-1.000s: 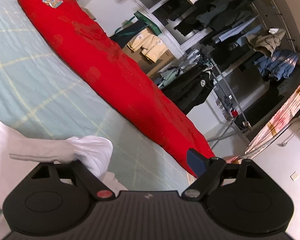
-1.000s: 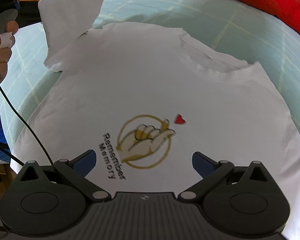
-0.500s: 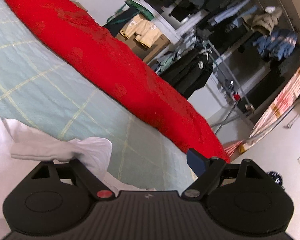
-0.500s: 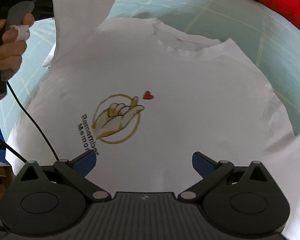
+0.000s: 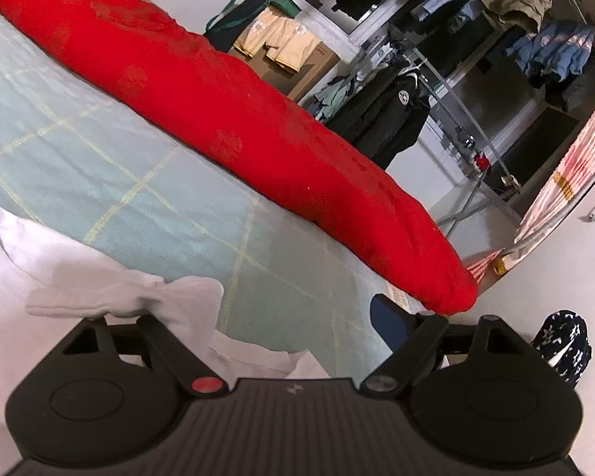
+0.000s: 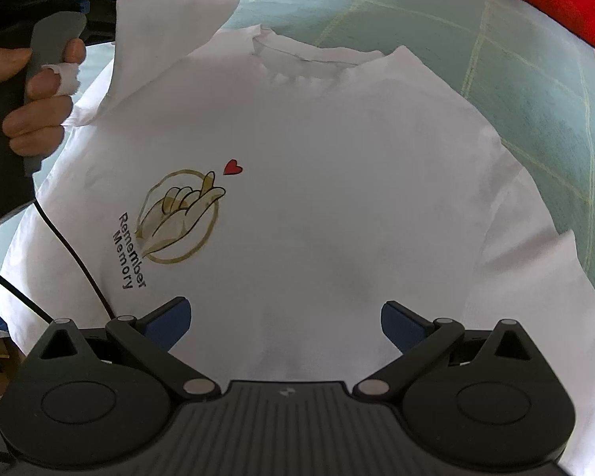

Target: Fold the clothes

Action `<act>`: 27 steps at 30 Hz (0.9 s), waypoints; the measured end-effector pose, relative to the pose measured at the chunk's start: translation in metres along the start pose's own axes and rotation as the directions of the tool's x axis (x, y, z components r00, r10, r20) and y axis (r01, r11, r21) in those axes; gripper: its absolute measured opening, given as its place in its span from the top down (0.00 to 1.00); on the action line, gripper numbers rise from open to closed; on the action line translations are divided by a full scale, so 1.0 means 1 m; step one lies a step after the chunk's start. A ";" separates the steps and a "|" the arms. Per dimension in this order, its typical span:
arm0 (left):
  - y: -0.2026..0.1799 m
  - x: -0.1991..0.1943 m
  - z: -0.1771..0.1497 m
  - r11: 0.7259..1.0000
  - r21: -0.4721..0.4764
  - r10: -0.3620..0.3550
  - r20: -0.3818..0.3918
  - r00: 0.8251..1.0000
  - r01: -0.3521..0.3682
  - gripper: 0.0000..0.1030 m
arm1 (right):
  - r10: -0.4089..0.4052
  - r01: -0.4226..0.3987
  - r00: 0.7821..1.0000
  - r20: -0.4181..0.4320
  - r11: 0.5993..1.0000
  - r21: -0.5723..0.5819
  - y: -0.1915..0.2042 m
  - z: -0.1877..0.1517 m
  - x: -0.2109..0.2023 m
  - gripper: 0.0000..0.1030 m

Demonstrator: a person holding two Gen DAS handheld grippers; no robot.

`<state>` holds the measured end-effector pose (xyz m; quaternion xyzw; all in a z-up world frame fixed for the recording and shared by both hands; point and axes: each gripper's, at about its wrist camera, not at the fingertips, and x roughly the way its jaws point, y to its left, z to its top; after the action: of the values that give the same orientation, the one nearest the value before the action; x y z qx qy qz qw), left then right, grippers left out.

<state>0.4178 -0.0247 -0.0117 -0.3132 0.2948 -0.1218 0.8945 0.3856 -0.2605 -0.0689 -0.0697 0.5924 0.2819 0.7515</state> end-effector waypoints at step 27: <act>-0.042 0.013 -0.054 0.974 0.227 0.045 -0.080 0.996 -0.026 0.18 | -0.032 0.032 0.999 -0.003 0.999 0.021 -0.021 -0.011 -0.003 0.00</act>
<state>0.3942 -0.0891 -0.0248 -0.1988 0.3222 -0.1514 0.9131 0.3860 -0.2836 -0.0743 -0.0714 0.5951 0.2636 0.7559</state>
